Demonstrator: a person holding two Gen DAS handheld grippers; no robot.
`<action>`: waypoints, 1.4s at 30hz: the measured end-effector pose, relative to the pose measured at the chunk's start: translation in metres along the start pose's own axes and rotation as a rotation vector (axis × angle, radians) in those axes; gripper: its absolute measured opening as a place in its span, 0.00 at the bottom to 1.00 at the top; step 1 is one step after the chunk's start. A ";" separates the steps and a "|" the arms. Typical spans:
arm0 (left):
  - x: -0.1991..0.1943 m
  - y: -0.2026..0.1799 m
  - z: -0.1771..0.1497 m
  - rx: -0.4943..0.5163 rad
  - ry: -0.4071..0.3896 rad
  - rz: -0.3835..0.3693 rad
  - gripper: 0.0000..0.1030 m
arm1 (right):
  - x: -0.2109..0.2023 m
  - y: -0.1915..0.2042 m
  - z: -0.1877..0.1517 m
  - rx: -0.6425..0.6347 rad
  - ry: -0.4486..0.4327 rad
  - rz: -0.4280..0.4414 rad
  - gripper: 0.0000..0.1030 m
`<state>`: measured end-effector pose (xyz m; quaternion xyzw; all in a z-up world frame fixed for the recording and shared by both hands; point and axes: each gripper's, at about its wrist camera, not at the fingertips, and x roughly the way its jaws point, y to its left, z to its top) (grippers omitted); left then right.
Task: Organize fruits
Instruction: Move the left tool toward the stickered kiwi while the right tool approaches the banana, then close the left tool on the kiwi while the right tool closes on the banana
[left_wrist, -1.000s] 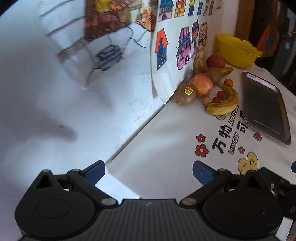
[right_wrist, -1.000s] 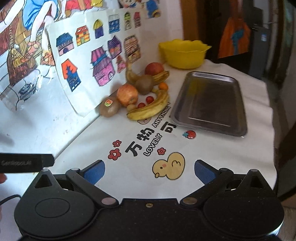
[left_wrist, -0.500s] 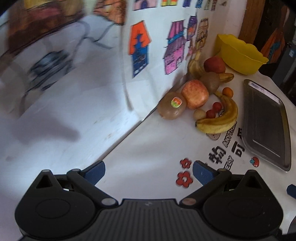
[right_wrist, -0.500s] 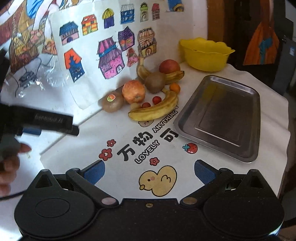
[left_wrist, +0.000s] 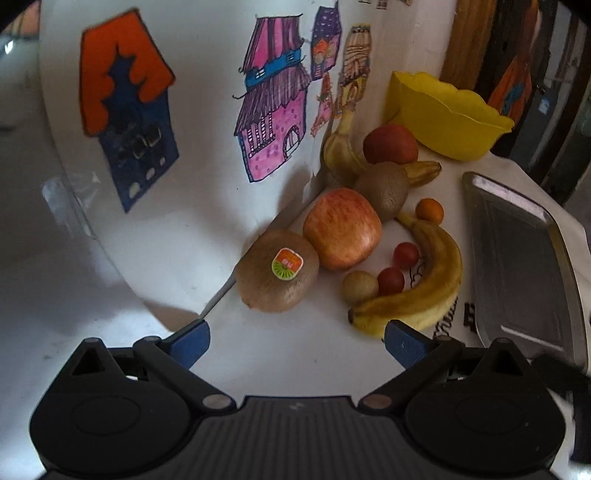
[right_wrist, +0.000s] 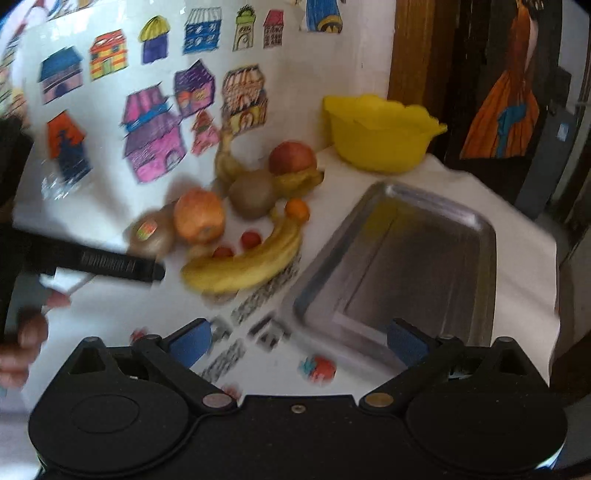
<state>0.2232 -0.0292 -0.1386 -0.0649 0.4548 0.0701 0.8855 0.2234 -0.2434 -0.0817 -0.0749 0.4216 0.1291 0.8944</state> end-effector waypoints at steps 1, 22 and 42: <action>0.002 -0.001 0.000 -0.012 -0.004 -0.004 0.99 | 0.009 -0.003 0.005 0.003 -0.004 0.005 0.94; 0.037 -0.014 0.012 -0.241 -0.076 0.140 0.94 | 0.100 -0.016 0.041 -0.055 -0.028 0.163 0.73; 0.065 -0.005 0.025 -0.341 -0.054 0.233 0.74 | 0.126 -0.008 0.054 -0.059 0.026 0.194 0.49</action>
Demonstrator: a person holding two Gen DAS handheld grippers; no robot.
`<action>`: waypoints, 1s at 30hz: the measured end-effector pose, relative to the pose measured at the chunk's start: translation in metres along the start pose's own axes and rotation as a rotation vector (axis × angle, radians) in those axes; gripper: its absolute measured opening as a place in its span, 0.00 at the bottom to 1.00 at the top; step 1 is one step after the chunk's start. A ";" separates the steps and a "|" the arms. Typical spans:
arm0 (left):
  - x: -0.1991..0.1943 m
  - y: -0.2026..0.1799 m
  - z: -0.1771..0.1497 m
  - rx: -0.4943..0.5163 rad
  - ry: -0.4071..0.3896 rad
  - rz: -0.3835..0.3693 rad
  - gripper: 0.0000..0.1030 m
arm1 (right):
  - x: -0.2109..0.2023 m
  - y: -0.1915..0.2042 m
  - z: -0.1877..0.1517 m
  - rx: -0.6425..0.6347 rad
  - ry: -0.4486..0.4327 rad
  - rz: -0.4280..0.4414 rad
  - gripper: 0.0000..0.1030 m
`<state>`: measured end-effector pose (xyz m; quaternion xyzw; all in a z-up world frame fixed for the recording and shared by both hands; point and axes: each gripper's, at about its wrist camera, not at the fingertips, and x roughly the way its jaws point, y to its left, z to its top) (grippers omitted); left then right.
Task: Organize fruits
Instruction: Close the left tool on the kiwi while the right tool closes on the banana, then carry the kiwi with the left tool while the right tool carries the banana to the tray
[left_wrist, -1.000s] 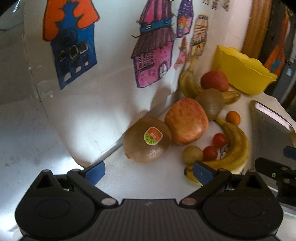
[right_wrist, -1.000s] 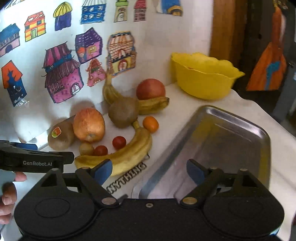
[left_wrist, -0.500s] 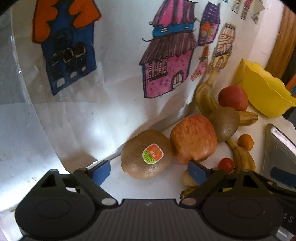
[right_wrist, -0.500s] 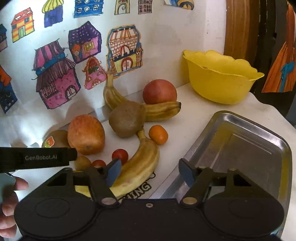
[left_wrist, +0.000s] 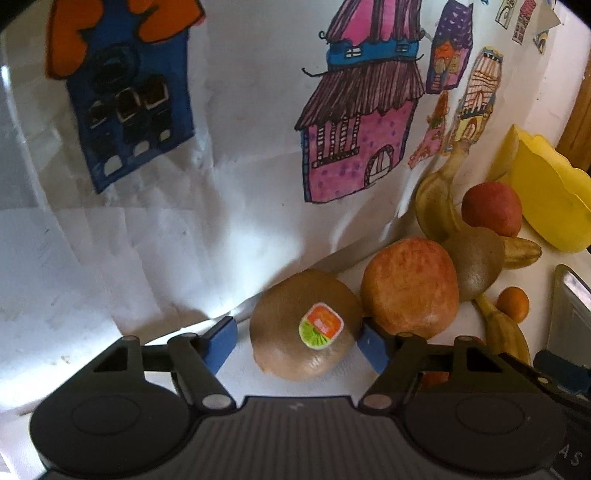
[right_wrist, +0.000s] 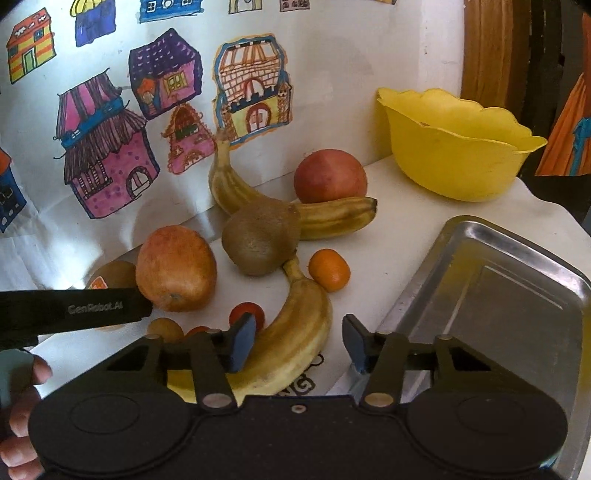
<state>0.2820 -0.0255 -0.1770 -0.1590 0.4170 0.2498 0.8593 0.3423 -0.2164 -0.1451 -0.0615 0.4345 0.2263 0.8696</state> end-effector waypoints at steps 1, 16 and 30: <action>0.002 0.000 0.001 -0.004 -0.003 0.003 0.75 | 0.001 0.000 0.001 0.003 0.003 0.004 0.47; 0.002 0.003 -0.001 0.058 -0.023 -0.060 0.61 | 0.015 -0.012 0.002 0.243 0.087 -0.006 0.47; -0.018 0.019 -0.011 0.194 0.061 -0.121 0.61 | -0.007 0.003 -0.013 0.278 0.203 0.019 0.44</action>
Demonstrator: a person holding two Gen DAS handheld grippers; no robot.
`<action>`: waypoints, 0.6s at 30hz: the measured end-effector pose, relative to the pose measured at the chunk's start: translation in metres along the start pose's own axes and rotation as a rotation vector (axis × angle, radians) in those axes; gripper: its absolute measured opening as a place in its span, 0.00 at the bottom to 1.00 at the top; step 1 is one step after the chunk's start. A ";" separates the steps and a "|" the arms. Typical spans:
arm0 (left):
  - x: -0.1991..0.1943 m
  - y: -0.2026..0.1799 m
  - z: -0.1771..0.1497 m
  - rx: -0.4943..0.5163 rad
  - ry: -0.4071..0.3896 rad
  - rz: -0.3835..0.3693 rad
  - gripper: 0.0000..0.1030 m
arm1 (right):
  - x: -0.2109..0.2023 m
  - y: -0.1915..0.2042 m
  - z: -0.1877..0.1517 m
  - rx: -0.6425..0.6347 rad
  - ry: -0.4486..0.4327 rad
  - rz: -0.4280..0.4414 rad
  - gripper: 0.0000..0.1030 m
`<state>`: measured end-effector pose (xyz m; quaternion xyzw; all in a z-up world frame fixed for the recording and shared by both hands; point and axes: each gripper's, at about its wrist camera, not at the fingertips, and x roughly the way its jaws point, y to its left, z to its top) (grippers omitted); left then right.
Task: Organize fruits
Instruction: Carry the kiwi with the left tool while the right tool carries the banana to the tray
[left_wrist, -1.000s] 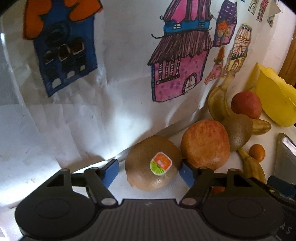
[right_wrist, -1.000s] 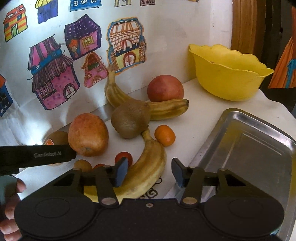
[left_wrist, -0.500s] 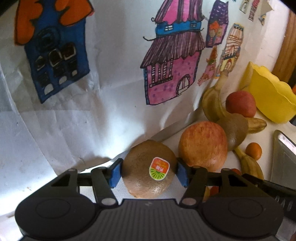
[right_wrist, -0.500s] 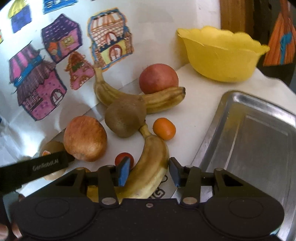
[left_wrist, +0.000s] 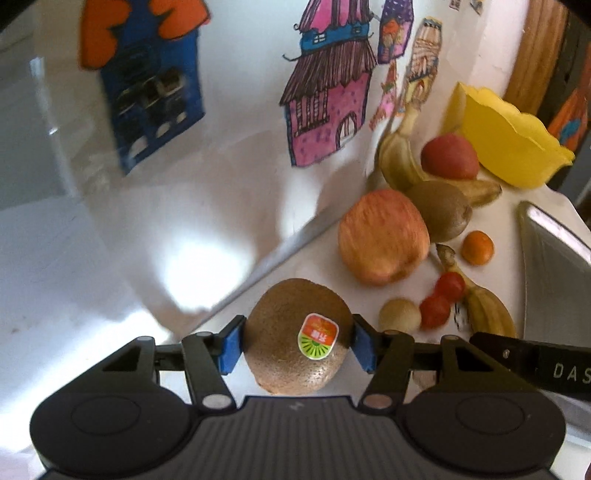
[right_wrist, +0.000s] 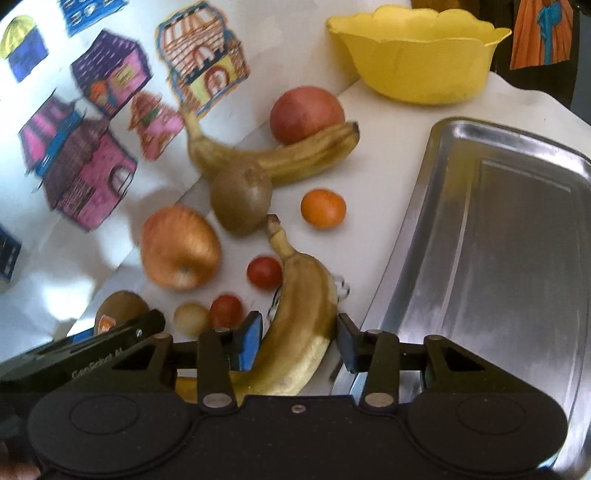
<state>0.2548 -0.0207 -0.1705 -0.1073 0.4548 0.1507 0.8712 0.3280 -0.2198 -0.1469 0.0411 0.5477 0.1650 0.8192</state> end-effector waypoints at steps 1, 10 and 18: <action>-0.002 0.002 -0.002 0.009 0.009 -0.003 0.61 | -0.002 0.003 -0.004 -0.004 0.015 0.000 0.44; -0.022 0.004 -0.016 0.081 0.056 -0.026 0.61 | -0.027 0.024 -0.040 -0.024 0.085 -0.021 0.44; -0.021 0.003 -0.020 0.121 0.048 -0.016 0.63 | -0.031 0.036 -0.058 -0.005 -0.004 -0.114 0.50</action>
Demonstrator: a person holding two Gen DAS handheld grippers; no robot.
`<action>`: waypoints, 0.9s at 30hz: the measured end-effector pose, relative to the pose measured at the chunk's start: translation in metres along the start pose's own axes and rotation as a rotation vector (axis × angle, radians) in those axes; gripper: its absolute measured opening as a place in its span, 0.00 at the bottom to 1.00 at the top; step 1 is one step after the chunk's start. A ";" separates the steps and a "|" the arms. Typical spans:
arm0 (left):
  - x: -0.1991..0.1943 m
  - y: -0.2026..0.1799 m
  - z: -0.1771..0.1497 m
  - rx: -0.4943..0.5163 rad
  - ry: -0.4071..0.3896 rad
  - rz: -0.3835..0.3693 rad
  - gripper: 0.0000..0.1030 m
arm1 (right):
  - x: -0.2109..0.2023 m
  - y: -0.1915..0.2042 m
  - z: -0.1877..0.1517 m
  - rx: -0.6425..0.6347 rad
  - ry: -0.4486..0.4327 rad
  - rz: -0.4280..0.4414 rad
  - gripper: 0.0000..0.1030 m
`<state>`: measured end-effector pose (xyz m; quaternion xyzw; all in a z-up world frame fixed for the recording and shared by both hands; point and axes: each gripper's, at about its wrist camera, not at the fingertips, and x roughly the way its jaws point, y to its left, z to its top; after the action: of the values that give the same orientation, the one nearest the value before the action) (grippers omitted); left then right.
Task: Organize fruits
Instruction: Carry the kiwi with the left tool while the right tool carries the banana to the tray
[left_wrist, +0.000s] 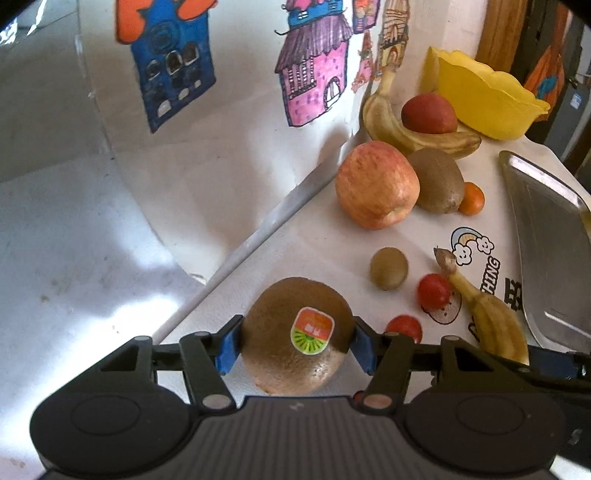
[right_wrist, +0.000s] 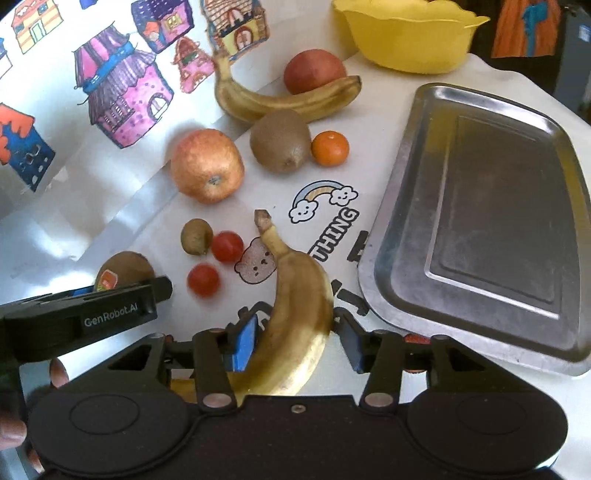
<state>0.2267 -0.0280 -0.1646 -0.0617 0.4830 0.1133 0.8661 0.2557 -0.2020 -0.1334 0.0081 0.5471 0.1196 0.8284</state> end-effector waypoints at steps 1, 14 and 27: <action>0.000 0.000 0.000 0.008 -0.002 0.000 0.63 | 0.000 0.003 -0.003 -0.007 -0.013 -0.013 0.50; -0.001 -0.005 -0.002 0.088 -0.006 -0.004 0.61 | -0.003 0.016 -0.020 -0.087 -0.058 -0.090 0.48; 0.000 -0.007 -0.004 0.121 -0.007 -0.031 0.64 | -0.001 0.032 -0.035 -0.114 -0.070 -0.151 0.65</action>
<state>0.2252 -0.0359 -0.1665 -0.0163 0.4851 0.0709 0.8714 0.2172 -0.1758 -0.1418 -0.0762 0.5094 0.0872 0.8527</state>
